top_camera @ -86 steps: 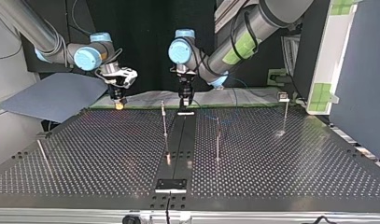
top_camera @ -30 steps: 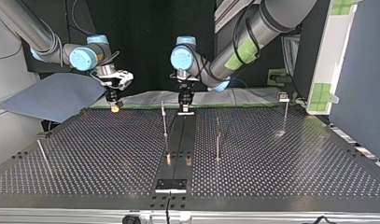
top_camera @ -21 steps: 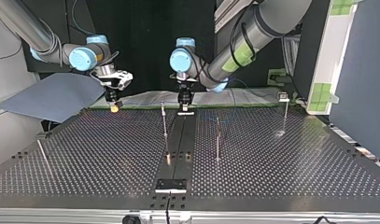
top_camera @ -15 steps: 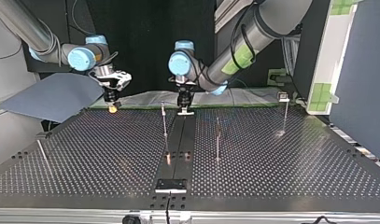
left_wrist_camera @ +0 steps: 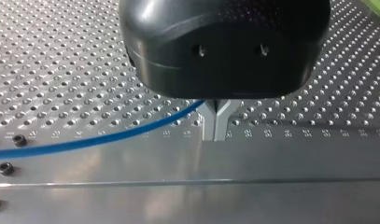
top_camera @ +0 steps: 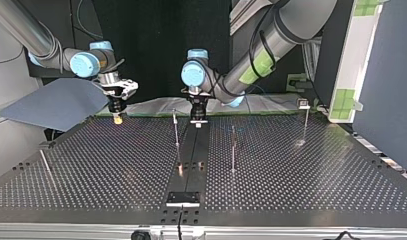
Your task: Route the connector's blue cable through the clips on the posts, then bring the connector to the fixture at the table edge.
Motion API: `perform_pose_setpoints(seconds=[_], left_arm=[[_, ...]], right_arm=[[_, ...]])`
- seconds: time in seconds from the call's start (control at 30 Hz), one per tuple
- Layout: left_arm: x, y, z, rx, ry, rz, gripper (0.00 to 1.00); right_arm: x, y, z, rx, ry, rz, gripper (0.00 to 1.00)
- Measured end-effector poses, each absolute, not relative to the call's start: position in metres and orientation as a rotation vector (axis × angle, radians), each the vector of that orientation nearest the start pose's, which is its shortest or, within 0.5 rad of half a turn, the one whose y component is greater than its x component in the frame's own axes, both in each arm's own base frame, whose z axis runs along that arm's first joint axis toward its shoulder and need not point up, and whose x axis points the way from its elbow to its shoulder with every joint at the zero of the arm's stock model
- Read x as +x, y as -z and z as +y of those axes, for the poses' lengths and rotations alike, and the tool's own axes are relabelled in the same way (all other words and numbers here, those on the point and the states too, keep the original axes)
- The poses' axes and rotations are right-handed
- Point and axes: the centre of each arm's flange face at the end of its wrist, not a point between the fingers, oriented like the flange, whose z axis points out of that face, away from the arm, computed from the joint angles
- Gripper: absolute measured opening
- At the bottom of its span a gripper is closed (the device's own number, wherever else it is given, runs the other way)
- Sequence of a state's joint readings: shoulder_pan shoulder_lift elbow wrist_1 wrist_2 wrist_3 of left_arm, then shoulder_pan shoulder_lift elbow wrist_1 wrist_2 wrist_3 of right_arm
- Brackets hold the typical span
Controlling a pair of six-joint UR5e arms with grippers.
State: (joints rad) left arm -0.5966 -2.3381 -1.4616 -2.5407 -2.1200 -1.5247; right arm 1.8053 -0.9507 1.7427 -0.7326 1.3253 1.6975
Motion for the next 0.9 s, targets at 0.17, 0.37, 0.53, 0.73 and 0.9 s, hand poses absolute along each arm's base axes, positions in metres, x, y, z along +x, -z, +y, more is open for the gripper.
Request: perform_pose_setpoints(seconds=[0.17, 0.37, 0.53, 0.73, 0.9], left_arm=[[0.524, -0.115, -0.451, 0.108, -0.030, 1.631, 0.00], [0.527, -0.106, -0.453, 0.111, -0.035, 1.640, 0.00], [0.532, -0.112, -0.455, 0.102, -0.033, 1.629, 0.00], [0.541, -0.120, -0.456, 0.090, -0.031, 1.616, 0.00], [0.548, -0.125, -0.454, 0.079, -0.034, 1.610, 0.00]], right_arm=[[0.298, -0.117, -0.564, 1.584, -1.617, -1.105, 0.00], [0.297, -0.109, -0.570, 1.588, -1.614, -1.110, 0.00], [0.294, -0.109, -0.578, 1.580, -1.613, -1.111, 0.00], [0.293, -0.103, -0.588, 1.588, -1.612, -1.110, 0.00], [0.292, -0.102, -0.597, 1.589, -1.617, -1.104, 0.00]])
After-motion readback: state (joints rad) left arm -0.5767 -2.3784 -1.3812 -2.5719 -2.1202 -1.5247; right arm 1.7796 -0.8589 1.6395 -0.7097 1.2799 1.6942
